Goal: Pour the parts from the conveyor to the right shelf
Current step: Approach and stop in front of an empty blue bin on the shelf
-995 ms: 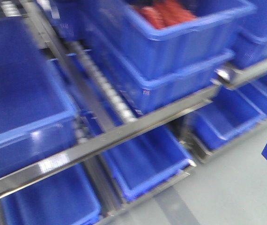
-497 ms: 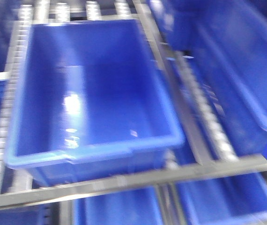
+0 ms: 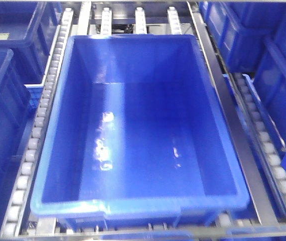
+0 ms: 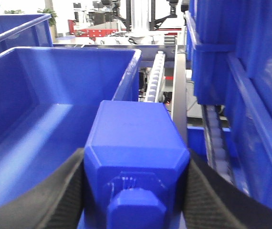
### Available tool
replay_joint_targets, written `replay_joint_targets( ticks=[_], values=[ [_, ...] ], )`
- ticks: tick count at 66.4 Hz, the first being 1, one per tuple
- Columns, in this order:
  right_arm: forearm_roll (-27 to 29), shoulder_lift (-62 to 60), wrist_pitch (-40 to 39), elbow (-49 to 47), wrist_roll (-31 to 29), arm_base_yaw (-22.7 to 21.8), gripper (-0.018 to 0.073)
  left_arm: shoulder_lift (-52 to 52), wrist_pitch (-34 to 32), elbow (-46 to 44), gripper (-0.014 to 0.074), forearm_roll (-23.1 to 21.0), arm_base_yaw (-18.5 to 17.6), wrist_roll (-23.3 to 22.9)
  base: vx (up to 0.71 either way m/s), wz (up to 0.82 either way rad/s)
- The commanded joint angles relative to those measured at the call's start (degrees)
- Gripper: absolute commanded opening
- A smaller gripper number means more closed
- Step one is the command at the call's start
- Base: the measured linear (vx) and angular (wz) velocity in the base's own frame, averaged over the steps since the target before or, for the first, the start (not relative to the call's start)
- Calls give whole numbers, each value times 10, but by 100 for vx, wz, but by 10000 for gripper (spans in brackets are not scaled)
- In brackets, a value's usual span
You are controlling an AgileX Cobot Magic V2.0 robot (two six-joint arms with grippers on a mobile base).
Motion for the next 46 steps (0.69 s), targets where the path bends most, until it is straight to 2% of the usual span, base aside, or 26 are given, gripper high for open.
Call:
replay_joint_targets(
  ticks=[1,46],
  values=[
    [-2,10,-44,-16,-4,-1,-5,8,-45,-11,-6,-5,1,-5,14,11],
    [-2,10,-44,-16,-4,-1,-5,8,-45,-11,-6,-5,1,-5,9,4]
  ],
)
